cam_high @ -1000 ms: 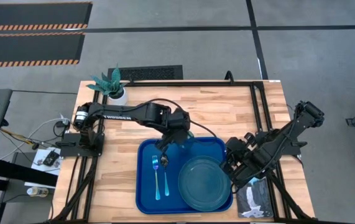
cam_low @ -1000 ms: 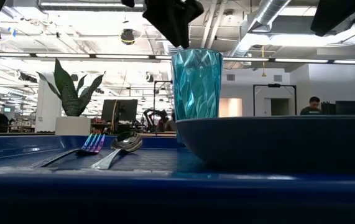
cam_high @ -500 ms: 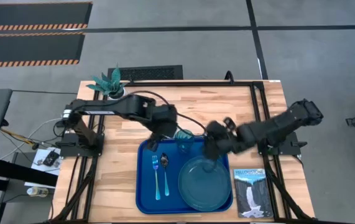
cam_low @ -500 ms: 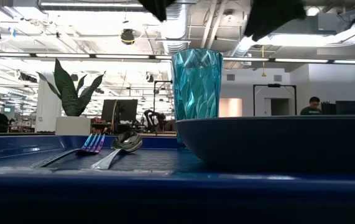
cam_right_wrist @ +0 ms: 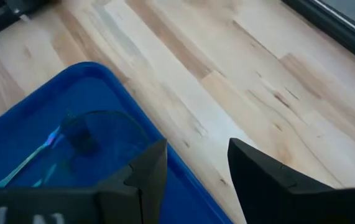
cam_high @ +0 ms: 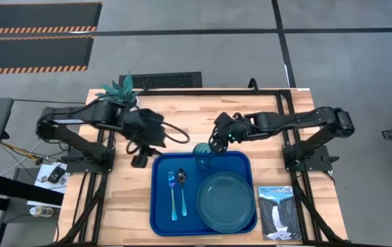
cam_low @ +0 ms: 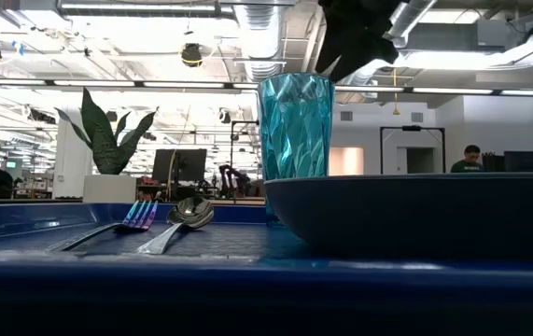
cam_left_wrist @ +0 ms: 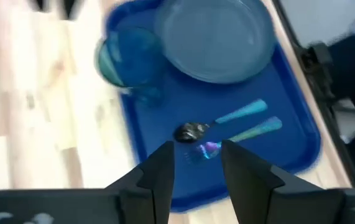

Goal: Pick and place plate/cup/fork/spoon on tray
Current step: Return to Home Position

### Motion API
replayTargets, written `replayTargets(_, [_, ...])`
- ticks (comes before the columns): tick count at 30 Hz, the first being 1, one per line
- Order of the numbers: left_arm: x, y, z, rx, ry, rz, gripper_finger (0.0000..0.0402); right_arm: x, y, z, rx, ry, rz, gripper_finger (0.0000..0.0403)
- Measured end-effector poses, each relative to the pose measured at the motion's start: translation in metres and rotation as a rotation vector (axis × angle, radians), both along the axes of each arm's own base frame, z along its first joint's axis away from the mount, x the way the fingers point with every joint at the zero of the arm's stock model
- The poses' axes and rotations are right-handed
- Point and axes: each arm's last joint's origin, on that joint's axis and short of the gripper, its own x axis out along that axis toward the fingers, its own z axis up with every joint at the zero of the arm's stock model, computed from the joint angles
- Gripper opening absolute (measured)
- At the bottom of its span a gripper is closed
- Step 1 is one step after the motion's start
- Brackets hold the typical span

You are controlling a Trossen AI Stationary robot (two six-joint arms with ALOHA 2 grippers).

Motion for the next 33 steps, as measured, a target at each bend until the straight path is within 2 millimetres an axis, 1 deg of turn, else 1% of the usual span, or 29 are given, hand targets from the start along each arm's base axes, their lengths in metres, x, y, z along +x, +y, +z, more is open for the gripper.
replayTargets(2, [-0.01, 0.002, -0.004, 0.005, -0.043, 0.039, 0.0119, 0.007, 0.004, -0.006, -0.001, 0.01, 0.011, 0.0197])
replayTargets(5, [-0.023, 0.003, -0.014, -0.003, -0.087, 0.078, 0.0119, 0.01, 0.011, -0.015, 0.007, 0.044, 0.039, 0.0198])
replayTargets(7, [-0.03, 0.005, -0.022, -0.004, -0.119, 0.093, 0.0119, 0.018, 0.017, -0.017, 0.02, 0.017, 0.065, 0.0198])
replayTargets(10, [-0.037, 0.005, -0.031, -0.019, -0.152, 0.114, 0.0119, 0.023, 0.021, -0.031, 0.019, 0.085, 0.099, 0.0199])
replayTargets(12, [-0.041, 0.006, -0.035, -0.019, -0.153, 0.122, 0.0119, 0.029, 0.023, -0.031, 0.017, 0.079, 0.122, 0.0199])
replayTargets(15, [-0.04, 0.006, -0.036, -0.027, -0.172, 0.141, 0.0119, 0.034, 0.021, -0.028, -0.007, 0.076, 0.139, 0.0199])
replayTargets(16, [-0.042, 0.006, -0.038, -0.027, -0.151, 0.151, 0.0119, 0.036, 0.02, -0.029, -0.019, 0.087, 0.15, 0.0199])
replayTargets(18, [-0.039, 0.006, -0.036, -0.033, -0.169, 0.156, 0.0119, 0.041, 0.019, -0.029, -0.031, 0.082, 0.163, 0.0199])
replayTargets(22, [-0.038, 0.006, -0.038, -0.028, -0.154, 0.155, 0.0119, 0.04, 0.017, -0.027, -0.035, 0.084, 0.161, 0.0199])
replayTargets(27, [-0.038, 0.006, -0.039, -0.012, -0.154, 0.135, 0.0119, 0.035, 0.014, -0.031, -0.034, 0.149, 0.156, 0.0199])
replayTargets(30, [-0.038, 0.006, -0.039, -0.008, -0.154, 0.131, 0.0119, 0.033, 0.015, -0.032, -0.041, 0.177, 0.178, 0.0198])
replayTargets(33, [-0.038, 0.006, -0.039, -0.008, -0.155, 0.132, 0.0119, 0.033, 0.016, -0.032, -0.005, 0.179, 0.216, 0.0198])
